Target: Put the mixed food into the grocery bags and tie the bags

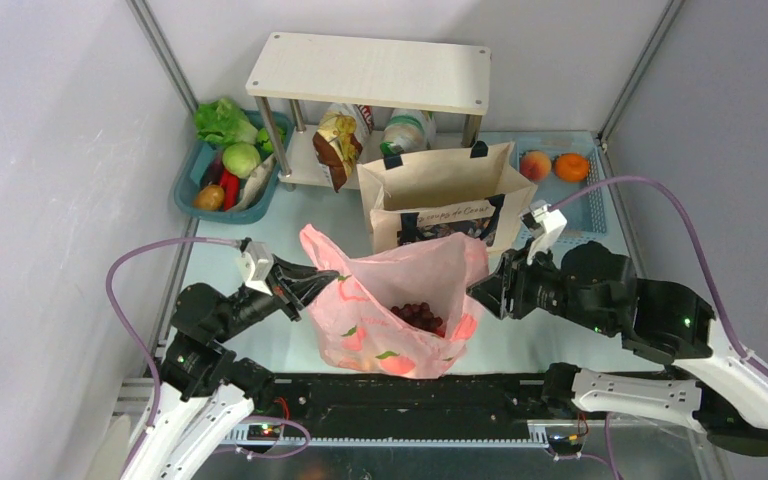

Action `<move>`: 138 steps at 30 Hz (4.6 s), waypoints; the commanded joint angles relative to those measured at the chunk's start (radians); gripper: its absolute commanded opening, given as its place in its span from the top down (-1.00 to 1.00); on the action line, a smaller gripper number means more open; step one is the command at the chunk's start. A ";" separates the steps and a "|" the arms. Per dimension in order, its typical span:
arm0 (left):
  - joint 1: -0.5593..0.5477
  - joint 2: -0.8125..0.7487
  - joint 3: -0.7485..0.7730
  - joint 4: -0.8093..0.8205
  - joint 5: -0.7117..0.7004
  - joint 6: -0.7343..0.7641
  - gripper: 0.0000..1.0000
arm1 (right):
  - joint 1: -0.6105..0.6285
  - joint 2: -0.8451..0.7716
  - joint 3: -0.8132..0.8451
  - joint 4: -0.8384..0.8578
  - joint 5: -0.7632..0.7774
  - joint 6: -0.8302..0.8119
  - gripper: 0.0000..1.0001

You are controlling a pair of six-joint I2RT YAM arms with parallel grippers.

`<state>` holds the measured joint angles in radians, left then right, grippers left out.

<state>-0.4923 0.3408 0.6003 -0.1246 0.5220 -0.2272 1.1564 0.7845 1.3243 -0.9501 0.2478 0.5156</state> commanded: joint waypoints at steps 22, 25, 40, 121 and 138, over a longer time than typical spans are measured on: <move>0.008 0.073 0.061 -0.010 -0.044 0.093 1.00 | 0.005 -0.155 0.052 0.250 0.123 0.019 1.00; 0.009 0.180 0.096 -0.010 -0.046 0.063 1.00 | 0.005 -0.139 0.052 0.225 0.126 0.068 1.00; 0.022 0.393 0.187 0.003 -0.129 0.154 1.00 | -0.094 0.045 0.032 0.287 0.461 -0.013 1.00; 0.023 0.313 0.106 0.023 -0.101 0.179 1.00 | -0.712 -0.104 -0.570 0.843 -0.791 -0.452 0.69; -0.078 0.299 0.112 0.024 -0.009 0.291 1.00 | -0.696 -0.118 -0.317 0.244 -0.151 0.117 1.00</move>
<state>-0.5129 0.6441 0.7010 -0.1253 0.4595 -0.0261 0.4480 0.6952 0.9249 -0.5034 -0.1429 0.4500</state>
